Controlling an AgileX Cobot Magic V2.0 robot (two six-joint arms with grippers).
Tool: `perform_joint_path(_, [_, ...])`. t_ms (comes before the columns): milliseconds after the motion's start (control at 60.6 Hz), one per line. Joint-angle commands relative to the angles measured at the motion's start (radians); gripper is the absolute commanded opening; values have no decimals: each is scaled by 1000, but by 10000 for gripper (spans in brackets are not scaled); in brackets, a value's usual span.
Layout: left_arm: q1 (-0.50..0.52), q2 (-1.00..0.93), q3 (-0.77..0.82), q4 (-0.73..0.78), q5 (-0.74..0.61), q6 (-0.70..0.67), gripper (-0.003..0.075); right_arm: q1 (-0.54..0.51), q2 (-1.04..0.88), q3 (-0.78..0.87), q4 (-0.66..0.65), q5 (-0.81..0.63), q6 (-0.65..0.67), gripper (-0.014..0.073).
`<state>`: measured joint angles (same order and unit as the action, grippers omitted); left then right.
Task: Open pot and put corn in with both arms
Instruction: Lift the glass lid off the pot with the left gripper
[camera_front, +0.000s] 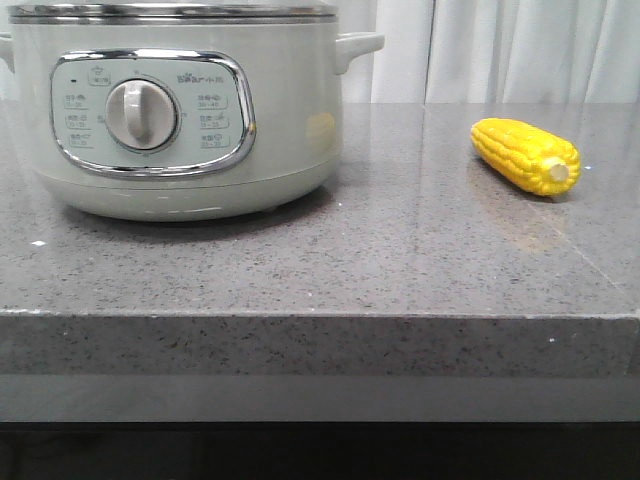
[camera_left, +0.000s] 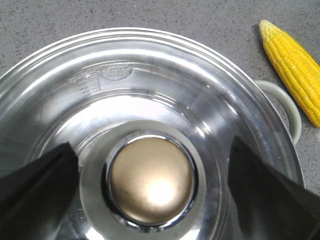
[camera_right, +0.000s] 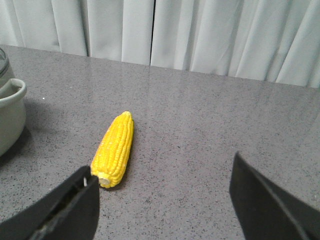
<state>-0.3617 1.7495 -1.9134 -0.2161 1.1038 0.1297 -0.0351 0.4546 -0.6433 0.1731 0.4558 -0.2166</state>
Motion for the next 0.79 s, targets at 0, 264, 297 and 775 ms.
perform_joint_path(0, [-6,-47,-34,-16,-47,-3,486,-2,11,-35,11,-75,2,559])
perform_joint_path(264, [-6,-47,-34,-16,-46,-3,293,-2,11,-35,11,-75,2,559])
perform_joint_path(297, [-6,-47,-34,-16,-46,-3,284,-2,11,-35,11,-75,2,559])
perform_joint_path(775, [-6,-94,-132,-16,-51,2,275,-2,11,-35,12,-76,2,559])
